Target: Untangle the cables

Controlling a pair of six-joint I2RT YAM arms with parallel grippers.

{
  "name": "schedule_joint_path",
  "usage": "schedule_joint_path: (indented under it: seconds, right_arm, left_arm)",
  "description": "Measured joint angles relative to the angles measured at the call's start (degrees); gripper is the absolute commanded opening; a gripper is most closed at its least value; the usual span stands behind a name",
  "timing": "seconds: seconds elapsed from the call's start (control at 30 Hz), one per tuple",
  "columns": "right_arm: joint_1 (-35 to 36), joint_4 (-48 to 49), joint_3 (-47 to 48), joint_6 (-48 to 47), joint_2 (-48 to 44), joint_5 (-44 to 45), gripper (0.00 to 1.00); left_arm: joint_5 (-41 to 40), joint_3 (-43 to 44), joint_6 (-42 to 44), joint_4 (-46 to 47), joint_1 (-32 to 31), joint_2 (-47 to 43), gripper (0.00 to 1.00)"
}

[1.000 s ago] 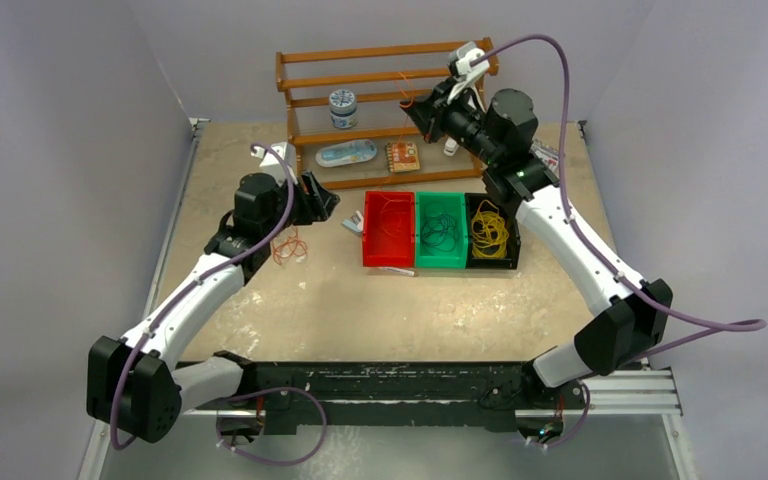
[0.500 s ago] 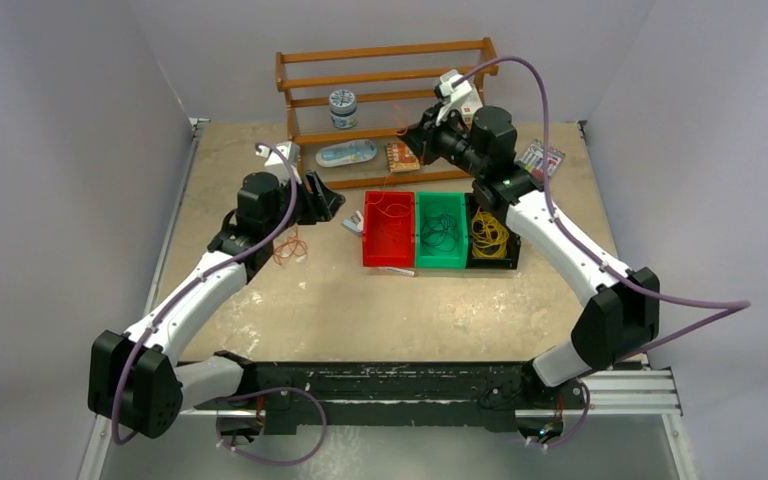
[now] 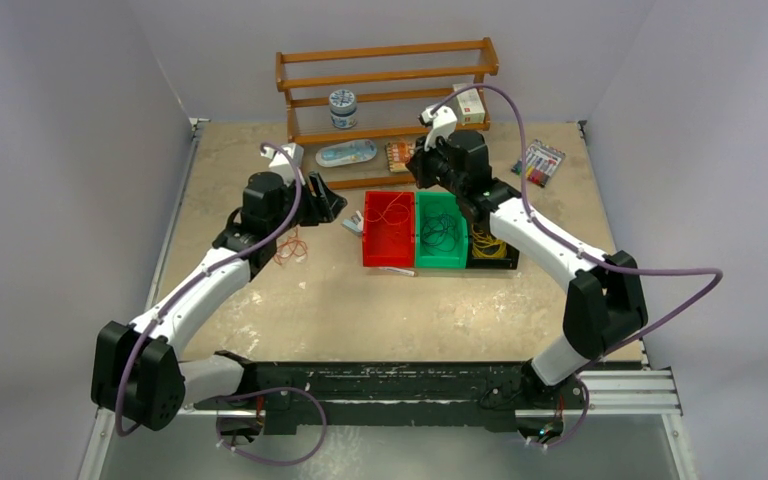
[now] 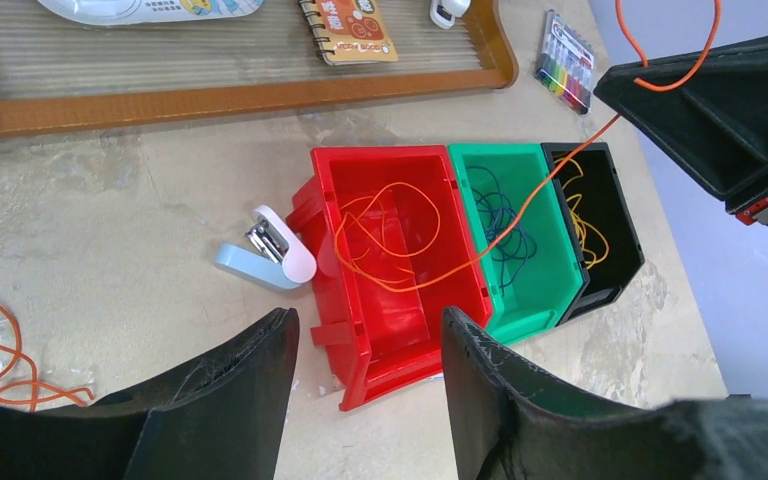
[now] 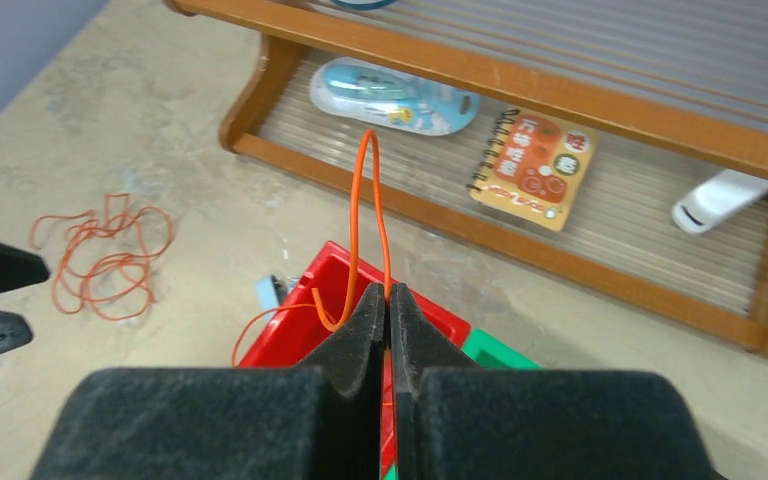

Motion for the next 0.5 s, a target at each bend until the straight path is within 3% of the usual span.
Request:
schedule_joint_path:
  seconds: [0.5]
  right_arm:
    - [1.4,-4.1,0.0,-4.9,1.0,18.9,0.00]
  left_arm:
    - [0.0,0.0,0.0,0.0,-0.4,2.9,0.52]
